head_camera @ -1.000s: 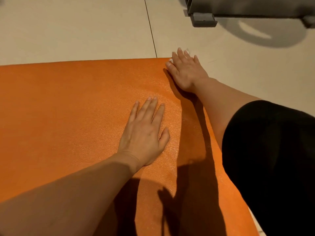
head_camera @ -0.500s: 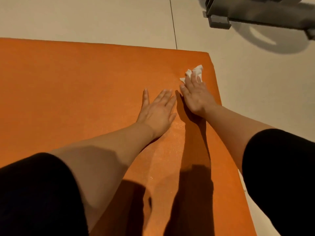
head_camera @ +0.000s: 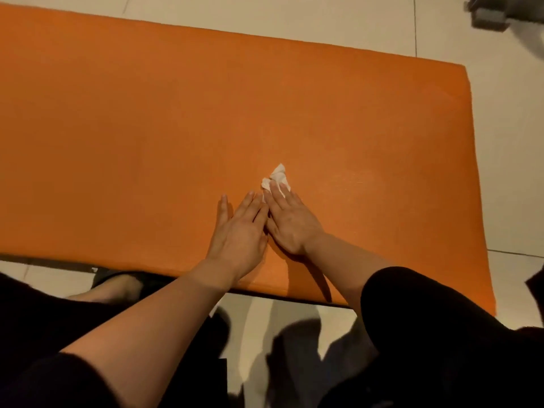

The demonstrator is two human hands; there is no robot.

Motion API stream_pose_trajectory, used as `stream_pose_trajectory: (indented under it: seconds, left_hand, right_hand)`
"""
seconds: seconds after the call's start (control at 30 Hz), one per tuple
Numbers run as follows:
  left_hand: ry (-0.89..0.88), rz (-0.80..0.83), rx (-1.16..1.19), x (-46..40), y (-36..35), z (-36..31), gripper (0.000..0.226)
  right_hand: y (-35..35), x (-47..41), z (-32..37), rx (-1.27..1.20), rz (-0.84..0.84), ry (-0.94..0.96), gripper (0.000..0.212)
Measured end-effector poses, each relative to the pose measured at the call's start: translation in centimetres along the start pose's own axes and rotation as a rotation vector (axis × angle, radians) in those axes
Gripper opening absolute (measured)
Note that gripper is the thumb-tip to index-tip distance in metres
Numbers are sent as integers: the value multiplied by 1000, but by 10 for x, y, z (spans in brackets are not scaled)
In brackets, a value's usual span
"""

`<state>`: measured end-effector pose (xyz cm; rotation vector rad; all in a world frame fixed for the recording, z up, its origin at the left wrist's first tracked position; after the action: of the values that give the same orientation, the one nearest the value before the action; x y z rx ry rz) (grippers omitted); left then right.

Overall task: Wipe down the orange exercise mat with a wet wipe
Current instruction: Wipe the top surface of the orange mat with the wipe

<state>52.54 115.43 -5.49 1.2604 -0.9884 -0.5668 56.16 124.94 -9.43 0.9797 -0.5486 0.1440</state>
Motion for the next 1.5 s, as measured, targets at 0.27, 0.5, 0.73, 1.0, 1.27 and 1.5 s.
stream_pose_trajectory:
  seconds: [0.27,0.5,0.73,1.0,1.27,1.5]
  left_hand:
    - [-2,-45,-71,93,11,75,66]
    - [217,-109,60,132,19,158,56]
    - [267,14,99,139,14,174,71]
    - [383,-179,60,143,76,192,66]
    - [257,-373,-107,129,204,188,48]
    - [62,-488,-35,118,264,120,34]
  right_hand:
    - [-40,20,124,-121,-56,204,78]
    - [-50,8,228,24,-50,428,90]
    - [-58,1,251,286,-107,299,75]
    - [38,34,282,303,-252,337,63]
    - [154,77,298,407,-479,186,62]
    - [212,129,260,458,-630,8,14]
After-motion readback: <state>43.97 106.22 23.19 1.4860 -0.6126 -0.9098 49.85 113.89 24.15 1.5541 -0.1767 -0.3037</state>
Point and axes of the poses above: each hand's wrist, its own x-axis away from the middle knuckle, its own y-axis out of the back of the hand, z = x × y, the point moved 6 cm from there along -x, towards the middle knuckle, and after that the axes turned 8 degrees about -x, right-handed, at the moved point
